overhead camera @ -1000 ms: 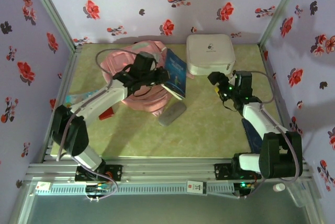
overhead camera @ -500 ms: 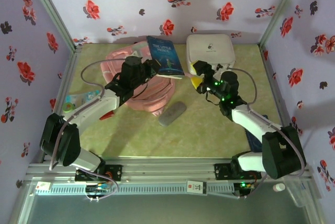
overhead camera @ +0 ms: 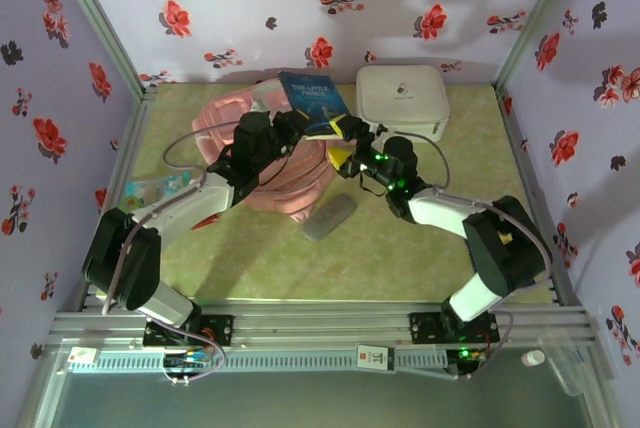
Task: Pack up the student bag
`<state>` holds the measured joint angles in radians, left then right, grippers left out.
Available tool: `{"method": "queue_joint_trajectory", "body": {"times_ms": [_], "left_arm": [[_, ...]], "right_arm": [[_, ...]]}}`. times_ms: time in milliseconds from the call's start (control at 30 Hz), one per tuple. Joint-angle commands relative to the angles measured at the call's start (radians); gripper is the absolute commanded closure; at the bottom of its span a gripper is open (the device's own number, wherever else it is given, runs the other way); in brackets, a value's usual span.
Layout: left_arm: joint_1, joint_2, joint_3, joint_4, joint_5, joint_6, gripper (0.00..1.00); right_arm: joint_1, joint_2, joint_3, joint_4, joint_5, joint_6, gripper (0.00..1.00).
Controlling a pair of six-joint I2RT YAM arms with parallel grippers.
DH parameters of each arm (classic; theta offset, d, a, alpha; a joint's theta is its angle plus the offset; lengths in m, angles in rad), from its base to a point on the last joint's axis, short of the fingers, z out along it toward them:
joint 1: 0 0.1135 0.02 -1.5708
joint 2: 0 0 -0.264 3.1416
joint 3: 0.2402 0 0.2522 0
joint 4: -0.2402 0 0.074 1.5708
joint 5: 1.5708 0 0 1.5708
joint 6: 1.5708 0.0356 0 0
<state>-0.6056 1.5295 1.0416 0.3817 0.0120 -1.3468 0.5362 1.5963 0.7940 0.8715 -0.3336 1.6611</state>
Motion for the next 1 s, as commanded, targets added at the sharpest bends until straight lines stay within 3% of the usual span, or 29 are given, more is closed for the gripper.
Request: {"method": "queue_joint_trajectory", "body": {"times_ms": [0,167,533,633,800,967], "left_arm": [[0.007,0.004,-0.009,0.146,0.012,-0.044,1.0],[0.008,0.013,-0.016,0.153,0.02,-0.039,1.0],[0.012,0.02,-0.064,0.175,0.026,-0.036,0.99],[0.017,0.003,-0.061,0.085,0.036,0.019,0.83],[0.036,-0.056,-0.055,-0.168,0.035,0.213,0.48],[0.044,-0.076,0.026,-0.522,0.014,0.542,0.2]], "right_arm": [[0.013,0.022,0.053,0.1,0.057,0.02,0.12],[0.015,0.024,0.039,0.028,0.122,0.063,0.25],[0.022,0.041,0.061,0.009,0.172,0.016,0.78],[0.022,0.023,0.059,0.0,0.184,-0.04,0.9],[0.02,-0.075,0.025,-0.148,0.224,-0.236,0.95],[0.011,-0.23,-0.007,-0.36,0.271,-0.47,0.96]]}}
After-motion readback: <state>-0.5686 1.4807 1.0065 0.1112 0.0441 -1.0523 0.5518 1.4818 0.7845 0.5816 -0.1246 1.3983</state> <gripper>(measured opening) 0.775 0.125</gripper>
